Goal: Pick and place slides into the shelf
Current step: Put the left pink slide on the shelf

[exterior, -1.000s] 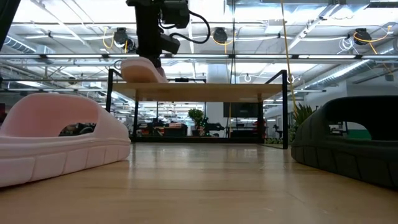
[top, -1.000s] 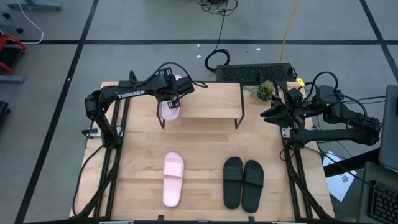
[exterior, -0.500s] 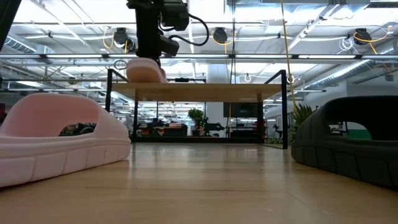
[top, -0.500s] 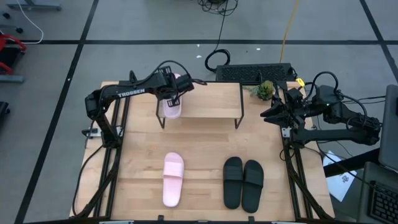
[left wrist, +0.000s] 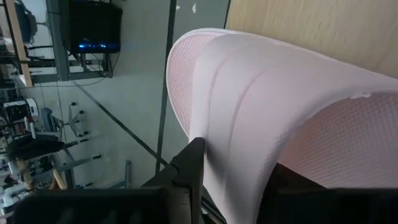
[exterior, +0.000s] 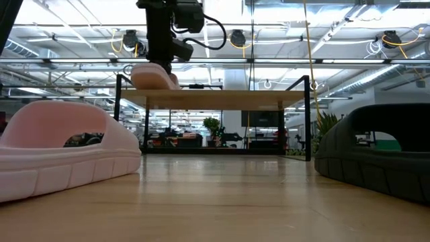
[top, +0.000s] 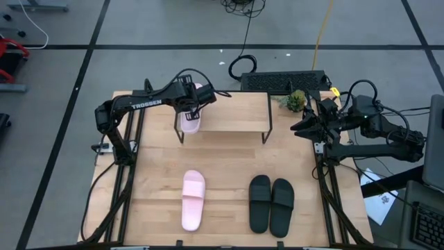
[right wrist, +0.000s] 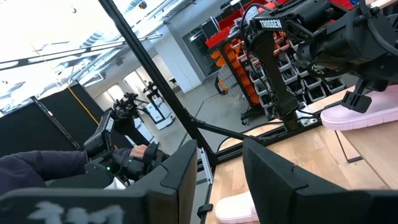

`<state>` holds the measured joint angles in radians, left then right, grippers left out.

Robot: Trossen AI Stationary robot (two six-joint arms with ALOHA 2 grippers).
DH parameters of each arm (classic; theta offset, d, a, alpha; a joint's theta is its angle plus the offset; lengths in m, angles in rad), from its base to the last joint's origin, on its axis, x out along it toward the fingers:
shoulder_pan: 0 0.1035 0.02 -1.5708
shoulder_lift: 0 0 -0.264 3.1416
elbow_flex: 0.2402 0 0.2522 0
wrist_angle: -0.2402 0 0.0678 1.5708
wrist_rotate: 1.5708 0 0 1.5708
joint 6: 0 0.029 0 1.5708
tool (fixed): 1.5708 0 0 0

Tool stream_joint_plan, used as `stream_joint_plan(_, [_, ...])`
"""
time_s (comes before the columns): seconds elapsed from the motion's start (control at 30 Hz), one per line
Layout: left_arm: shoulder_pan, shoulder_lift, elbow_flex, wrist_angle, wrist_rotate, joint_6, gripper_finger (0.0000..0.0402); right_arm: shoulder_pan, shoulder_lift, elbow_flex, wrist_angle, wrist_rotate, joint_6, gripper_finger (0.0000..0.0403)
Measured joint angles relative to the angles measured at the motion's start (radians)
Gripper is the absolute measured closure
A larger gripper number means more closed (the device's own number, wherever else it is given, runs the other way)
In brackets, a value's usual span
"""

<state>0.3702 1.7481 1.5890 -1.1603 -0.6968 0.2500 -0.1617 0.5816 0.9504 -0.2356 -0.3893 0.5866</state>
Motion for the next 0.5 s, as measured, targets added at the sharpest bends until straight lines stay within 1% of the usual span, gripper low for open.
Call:
stream_joint_plan(0.17, [0.0, 0.0, 0.0, -0.007, 0.003, 0.001, 0.0316, 0.0, 0.0, 0.0, 0.0, 0.0, 0.0, 0.0282])
stream_joint_plan(0.3, [0.002, 0.0, 0.0, -0.015, 0.032, -0.009, 0.0316, 0.0, 0.0, 0.0, 0.0, 0.0, 0.0, 0.0282])
stream_joint_plan(0.5, [0.002, 0.0, 0.0, -0.016, 0.035, -0.017, 0.0316, 0.0, 0.0, 0.0, 0.0, 0.0, 0.002, 0.0282])
